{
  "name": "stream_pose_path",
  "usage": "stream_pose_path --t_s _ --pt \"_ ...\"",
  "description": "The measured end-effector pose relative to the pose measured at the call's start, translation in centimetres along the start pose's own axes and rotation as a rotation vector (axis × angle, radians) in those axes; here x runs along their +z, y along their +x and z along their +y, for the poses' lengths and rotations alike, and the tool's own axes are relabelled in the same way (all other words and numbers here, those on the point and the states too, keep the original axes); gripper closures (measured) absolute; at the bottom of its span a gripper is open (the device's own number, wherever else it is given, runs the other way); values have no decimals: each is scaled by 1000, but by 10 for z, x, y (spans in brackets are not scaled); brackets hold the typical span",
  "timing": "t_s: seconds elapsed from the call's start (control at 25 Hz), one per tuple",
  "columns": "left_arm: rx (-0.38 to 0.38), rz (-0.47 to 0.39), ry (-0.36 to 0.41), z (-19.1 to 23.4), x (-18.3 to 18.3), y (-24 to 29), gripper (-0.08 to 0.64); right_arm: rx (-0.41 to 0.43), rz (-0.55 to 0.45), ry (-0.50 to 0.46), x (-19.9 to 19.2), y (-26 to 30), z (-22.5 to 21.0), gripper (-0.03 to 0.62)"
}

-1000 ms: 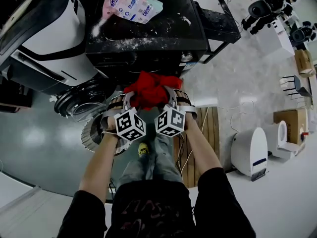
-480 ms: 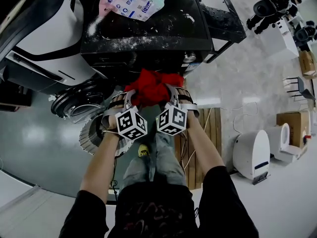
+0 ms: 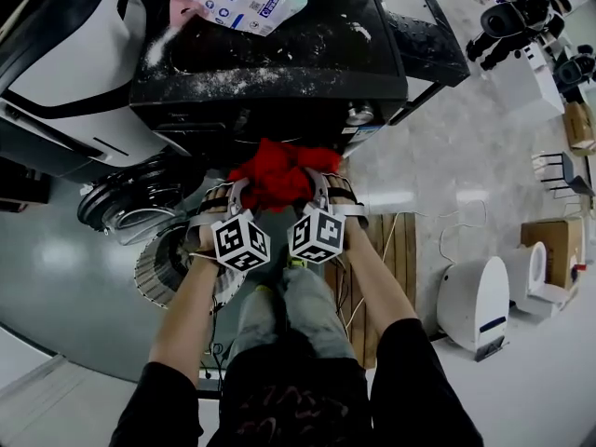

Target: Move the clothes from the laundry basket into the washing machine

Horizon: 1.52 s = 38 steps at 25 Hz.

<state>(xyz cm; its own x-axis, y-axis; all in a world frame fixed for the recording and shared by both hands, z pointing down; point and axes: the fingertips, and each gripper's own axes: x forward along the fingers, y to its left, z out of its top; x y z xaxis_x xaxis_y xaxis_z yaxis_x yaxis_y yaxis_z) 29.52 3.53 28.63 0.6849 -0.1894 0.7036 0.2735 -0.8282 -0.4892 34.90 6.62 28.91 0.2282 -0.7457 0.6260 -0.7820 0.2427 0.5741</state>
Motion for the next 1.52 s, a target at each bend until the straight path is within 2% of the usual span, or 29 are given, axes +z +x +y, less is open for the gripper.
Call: stream_pose_path --t_s 0.4,0.64,1.08,1.28,1.52 --pt "38 -10 -16 -24 -43 84 423 -9 -8 -41 -50 77 30 419" --pt "68 -39 19 -36 -68 128 423 -28 -16 -62 -74 118 48 419" --pt "145 -107 141 -41 -107 184 423 -106 -34 -153 -94 174 68 417" --pt "190 -130 170 -37 -121 206 423 -154 -41 -180 -99 197 71 417" --pt "249 -111 166 -28 -131 226 423 -190 -40 -188 -103 221 66 417"
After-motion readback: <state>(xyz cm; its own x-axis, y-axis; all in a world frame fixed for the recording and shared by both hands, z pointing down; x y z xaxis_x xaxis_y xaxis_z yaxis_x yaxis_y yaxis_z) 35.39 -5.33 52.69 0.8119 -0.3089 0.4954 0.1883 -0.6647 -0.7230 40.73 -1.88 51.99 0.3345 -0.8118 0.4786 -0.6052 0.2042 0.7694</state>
